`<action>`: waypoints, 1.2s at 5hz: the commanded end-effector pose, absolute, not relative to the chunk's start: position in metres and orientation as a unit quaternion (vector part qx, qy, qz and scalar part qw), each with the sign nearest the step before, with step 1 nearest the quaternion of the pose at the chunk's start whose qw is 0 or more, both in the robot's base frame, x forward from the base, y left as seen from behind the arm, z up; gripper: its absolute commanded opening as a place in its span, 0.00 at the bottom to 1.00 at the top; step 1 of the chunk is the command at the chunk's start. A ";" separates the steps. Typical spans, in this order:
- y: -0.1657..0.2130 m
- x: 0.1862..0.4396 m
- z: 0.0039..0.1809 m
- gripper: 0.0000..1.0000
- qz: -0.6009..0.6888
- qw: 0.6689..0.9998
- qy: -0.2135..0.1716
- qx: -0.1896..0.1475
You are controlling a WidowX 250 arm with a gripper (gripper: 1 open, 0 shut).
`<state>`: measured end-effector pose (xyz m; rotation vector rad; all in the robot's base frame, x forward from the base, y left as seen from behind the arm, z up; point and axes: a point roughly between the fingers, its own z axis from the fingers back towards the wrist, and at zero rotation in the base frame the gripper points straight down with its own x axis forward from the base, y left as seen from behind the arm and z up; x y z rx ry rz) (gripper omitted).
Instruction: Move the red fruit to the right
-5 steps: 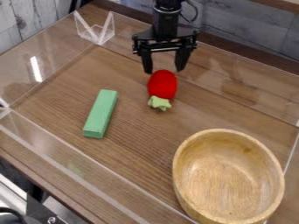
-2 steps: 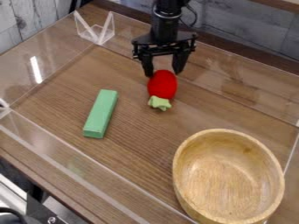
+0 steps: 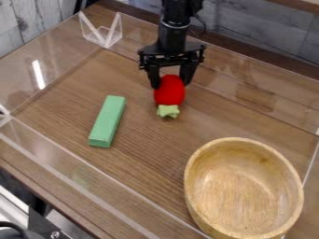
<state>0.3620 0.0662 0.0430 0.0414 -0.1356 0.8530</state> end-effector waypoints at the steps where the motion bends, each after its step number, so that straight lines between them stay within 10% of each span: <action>1: 0.062 0.374 0.063 0.00 0.404 0.910 -0.094 0.007; 6: 0.055 0.372 0.052 0.00 0.385 0.919 -0.081 -0.012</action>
